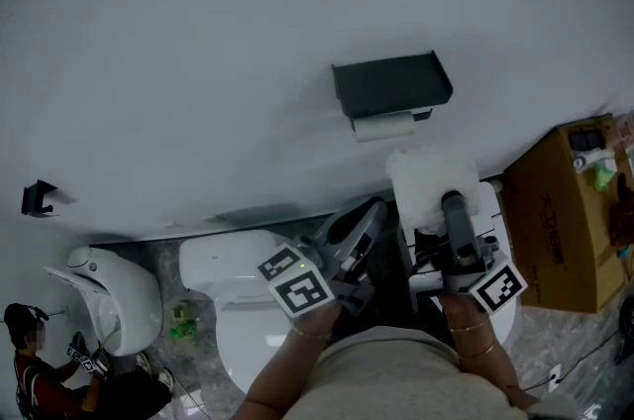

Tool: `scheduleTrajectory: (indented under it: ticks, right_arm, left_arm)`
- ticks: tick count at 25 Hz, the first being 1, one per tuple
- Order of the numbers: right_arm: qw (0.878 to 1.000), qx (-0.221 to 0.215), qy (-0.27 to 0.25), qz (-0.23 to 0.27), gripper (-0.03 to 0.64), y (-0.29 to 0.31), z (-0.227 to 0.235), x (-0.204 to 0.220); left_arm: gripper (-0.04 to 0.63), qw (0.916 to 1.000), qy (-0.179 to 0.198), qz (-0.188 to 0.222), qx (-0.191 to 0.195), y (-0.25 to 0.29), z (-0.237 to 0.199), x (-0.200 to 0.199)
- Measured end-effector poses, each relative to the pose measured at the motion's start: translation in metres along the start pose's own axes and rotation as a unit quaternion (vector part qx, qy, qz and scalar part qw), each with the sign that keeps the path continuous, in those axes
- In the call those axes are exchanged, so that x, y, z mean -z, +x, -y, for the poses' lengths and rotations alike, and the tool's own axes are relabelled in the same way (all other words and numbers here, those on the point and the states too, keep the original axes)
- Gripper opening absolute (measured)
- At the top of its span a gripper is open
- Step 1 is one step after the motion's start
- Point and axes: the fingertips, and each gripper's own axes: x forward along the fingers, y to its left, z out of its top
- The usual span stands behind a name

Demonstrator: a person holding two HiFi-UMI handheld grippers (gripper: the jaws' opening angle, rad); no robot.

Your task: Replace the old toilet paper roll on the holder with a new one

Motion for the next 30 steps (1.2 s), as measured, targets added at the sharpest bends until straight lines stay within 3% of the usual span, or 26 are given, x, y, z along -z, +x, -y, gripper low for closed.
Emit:
scheduleTrajectory:
  ticks: [23,30]
  right_arm:
    - [0.999,0.031,-0.005,0.017,0.419,0.0,0.041,-0.048]
    - [0.998,0.047,-0.009,0.031,0.419,-0.002,0.061,-0.07]
  left_arm:
    - [0.009,0.9995,-0.022,0.016,0.014,0.056,-0.023,0.003]
    - [0.014,0.9989,-0.04,0.025,-0.001,0.071,-0.04,0.004]
